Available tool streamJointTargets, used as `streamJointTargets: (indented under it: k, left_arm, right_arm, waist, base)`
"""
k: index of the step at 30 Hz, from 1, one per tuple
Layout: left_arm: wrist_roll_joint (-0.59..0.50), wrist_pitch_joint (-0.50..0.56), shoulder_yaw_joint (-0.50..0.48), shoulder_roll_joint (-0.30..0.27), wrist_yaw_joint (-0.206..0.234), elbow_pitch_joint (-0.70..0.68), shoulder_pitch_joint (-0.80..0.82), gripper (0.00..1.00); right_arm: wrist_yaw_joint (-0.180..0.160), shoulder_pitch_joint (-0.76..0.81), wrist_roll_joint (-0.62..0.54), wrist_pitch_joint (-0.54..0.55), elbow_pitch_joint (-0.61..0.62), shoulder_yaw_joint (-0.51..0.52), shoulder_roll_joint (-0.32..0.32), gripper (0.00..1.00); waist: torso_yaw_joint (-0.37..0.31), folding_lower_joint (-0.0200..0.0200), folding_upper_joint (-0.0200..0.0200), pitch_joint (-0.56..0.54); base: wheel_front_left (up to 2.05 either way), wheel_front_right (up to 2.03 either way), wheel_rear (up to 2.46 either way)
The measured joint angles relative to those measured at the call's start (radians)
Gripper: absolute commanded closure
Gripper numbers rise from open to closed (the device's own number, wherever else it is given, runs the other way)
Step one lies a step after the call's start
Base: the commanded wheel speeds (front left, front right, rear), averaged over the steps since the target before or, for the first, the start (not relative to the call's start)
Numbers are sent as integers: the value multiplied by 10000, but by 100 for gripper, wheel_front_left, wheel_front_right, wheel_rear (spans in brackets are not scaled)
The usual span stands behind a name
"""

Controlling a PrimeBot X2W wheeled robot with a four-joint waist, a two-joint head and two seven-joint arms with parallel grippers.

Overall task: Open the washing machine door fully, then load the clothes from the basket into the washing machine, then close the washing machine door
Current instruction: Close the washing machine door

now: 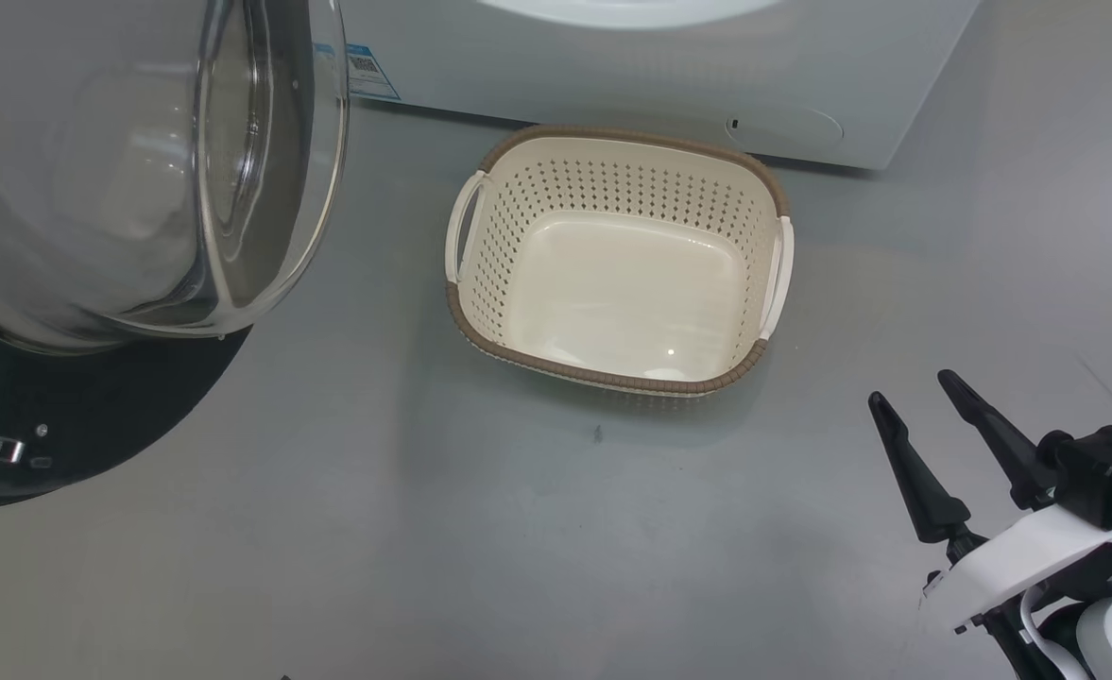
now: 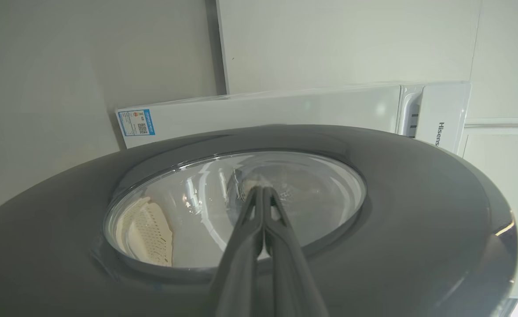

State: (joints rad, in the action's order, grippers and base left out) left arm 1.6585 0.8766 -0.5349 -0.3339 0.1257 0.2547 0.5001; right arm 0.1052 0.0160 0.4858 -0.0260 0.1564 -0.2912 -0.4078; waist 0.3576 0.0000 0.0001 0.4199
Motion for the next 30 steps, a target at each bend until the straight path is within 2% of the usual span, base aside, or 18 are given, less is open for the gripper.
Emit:
streamJointTargets:
  k: [18,30]
  left_arm:
    - [656,1904,997,23,0,-1103,-873,100]
    - [1154,2568,1436,474,0,-2169,-1652,100]
  right_arm:
    - [10,-11,192,-230,-506,-270,460,0]
    - [10,-19,322,-512,-945,-428,943,0]
  waist:
    - [-148,0,0,-606]
    - [-631,0,0,-1044]
  base:
    - [0,0,0]
    - [0,0,0]
